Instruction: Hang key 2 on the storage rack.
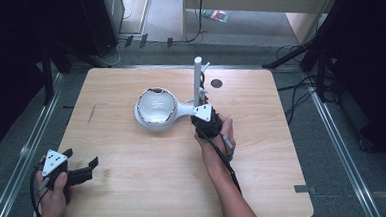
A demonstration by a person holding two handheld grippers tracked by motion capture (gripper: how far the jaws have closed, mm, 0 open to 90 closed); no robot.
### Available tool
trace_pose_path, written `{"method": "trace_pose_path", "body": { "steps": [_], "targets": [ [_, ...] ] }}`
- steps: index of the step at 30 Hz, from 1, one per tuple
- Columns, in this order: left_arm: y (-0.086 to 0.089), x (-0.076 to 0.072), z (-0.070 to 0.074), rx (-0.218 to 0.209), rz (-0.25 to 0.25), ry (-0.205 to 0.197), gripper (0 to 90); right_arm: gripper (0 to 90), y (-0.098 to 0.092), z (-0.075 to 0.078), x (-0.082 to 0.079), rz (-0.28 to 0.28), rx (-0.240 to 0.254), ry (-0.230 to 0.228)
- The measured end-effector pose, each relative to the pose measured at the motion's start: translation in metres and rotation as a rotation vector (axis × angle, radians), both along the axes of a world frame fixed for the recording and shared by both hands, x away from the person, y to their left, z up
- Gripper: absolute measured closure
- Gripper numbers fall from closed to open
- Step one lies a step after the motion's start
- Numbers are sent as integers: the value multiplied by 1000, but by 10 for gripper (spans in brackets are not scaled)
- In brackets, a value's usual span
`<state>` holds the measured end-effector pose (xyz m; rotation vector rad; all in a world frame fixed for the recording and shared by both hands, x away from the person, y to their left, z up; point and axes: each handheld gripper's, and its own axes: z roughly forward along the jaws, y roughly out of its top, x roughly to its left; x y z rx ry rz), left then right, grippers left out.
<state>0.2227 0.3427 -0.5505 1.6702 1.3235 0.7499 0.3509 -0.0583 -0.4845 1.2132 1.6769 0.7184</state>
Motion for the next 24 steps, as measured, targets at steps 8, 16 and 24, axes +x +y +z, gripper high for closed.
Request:
{"method": "trace_pose_path", "body": {
  "steps": [8,16,24],
  "targets": [
    [0,0,0,1,0,3,24,711,-12,-2,-5,52,60,27],
    [0,0,0,2,3,1,26,563,-28,-6,-8,155,108,61],
    [0,0,0,3,3,2,26,409,-42,-3,-10,278,190,66]
  ]
}}
